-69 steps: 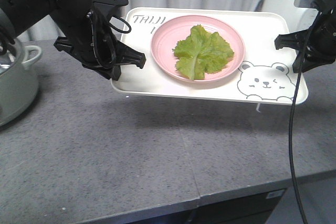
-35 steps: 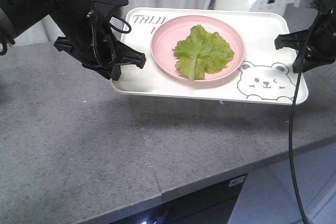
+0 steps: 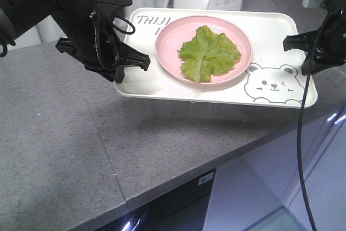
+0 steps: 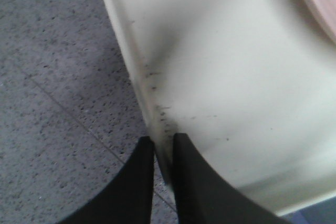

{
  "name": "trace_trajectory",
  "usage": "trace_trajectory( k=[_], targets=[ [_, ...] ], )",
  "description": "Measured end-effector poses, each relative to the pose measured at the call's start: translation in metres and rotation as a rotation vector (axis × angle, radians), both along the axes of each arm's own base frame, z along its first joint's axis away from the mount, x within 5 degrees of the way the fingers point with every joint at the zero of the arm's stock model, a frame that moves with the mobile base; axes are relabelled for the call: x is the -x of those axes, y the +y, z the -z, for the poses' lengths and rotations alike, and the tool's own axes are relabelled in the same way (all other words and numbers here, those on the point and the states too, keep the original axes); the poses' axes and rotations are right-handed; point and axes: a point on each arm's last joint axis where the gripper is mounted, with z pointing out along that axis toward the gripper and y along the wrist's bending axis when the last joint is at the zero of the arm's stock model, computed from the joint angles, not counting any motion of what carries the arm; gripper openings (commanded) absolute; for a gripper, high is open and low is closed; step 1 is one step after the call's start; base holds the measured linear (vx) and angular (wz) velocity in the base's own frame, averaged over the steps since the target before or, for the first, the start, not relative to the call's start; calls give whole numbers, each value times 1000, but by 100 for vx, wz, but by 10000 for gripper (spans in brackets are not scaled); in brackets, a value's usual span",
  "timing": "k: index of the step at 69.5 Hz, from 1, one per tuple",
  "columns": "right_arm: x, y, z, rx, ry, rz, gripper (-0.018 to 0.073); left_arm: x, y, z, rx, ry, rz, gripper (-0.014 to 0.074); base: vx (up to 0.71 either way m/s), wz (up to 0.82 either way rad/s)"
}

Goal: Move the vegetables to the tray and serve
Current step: 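Hold the tray raised with both grippers while the base turns away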

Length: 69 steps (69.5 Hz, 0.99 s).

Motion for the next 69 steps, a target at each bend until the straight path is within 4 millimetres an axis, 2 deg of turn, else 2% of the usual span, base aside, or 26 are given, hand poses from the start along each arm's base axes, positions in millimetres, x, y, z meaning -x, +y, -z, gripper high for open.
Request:
trace_trajectory(
  k=[69],
  targets=[
    [0, 0, 0, 0, 0, -1, -6, 0, 0, 0, 0, 0, 0, -6, -1, -30]
  ],
)
